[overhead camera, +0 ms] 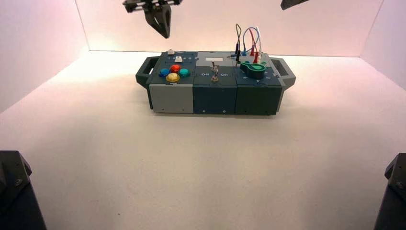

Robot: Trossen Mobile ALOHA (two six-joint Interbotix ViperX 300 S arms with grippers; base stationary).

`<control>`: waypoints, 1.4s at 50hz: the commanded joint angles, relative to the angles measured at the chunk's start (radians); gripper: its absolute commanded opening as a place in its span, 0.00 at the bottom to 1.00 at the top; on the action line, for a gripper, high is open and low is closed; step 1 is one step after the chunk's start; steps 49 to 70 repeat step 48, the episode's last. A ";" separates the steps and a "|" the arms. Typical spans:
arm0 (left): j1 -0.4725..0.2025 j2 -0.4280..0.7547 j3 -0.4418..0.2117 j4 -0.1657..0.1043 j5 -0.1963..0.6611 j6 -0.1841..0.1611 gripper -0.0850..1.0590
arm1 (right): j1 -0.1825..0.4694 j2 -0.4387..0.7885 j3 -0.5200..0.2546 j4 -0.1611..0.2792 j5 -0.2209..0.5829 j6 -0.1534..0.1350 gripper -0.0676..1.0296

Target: Move the top slider to position 1.

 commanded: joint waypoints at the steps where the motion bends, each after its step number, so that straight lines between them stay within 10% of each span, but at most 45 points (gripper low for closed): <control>1: -0.002 -0.087 0.012 0.002 0.035 -0.002 0.05 | 0.000 -0.005 -0.011 0.002 -0.008 -0.006 0.04; 27: -0.002 -0.262 0.235 0.002 -0.126 0.000 0.05 | 0.000 0.028 -0.006 0.000 -0.012 -0.005 0.04; 70: 0.021 -0.281 0.253 0.002 -0.141 0.002 0.05 | 0.000 0.038 -0.005 -0.002 -0.012 -0.005 0.04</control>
